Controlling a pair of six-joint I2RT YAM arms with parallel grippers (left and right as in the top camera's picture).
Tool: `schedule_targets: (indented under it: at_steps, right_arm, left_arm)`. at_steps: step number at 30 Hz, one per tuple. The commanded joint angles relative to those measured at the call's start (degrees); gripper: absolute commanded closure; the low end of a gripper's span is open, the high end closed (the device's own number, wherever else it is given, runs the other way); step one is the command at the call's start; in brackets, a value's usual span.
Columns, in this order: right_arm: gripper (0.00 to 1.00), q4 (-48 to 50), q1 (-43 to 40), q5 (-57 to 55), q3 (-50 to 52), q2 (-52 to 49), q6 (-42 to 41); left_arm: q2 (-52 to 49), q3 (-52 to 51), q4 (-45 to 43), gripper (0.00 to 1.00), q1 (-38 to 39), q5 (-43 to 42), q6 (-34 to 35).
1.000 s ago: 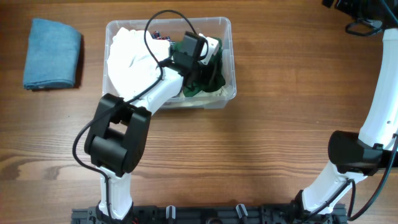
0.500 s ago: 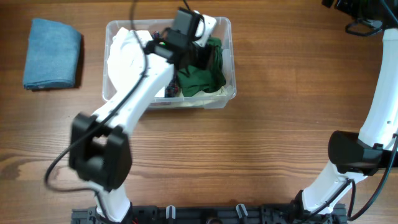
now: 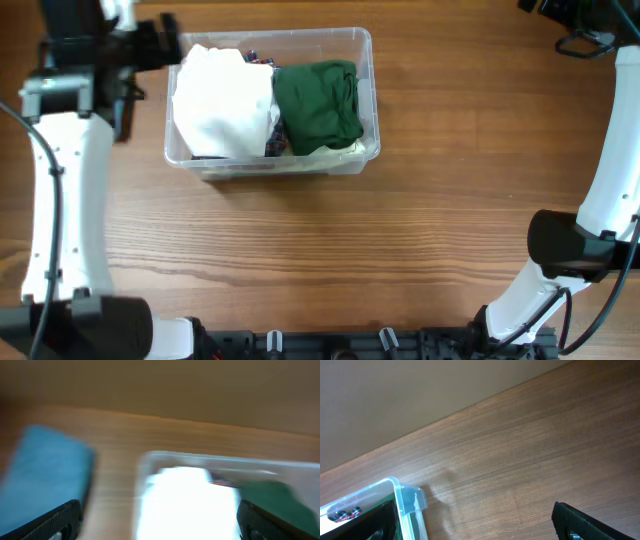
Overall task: Pack container
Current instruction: 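Move the left gripper to the folded blue towel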
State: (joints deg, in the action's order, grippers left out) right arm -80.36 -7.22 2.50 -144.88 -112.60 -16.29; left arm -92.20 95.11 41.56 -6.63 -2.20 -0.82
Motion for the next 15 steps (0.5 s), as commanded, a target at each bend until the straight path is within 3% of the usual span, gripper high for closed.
schedule_targets:
  at_steps: [1, 5, 10, 15]
  right_arm:
    - [0.0, 0.07, 0.13, -0.63, 0.13, -0.17, -0.39]
    - [0.0, 0.07, 0.13, -0.63, 0.13, -0.17, -0.39]
    - [0.0, 0.07, 0.13, -0.63, 0.13, -0.17, -0.39]
    - [0.0, 0.07, 0.13, -0.63, 0.13, -0.17, -0.39]
  left_arm:
    - [-5.33, 0.59, -0.61, 0.0, -3.32, 15.89, -0.48]
    - [-11.65, 0.59, -2.12, 0.0, -4.83, 22.51, -0.55]
    - [-20.72, 0.59, -2.64, 0.0, -5.16, 22.97, -9.94]
    - [-28.02, 0.59, -4.02, 0.0, -5.18, 25.99, -11.02]
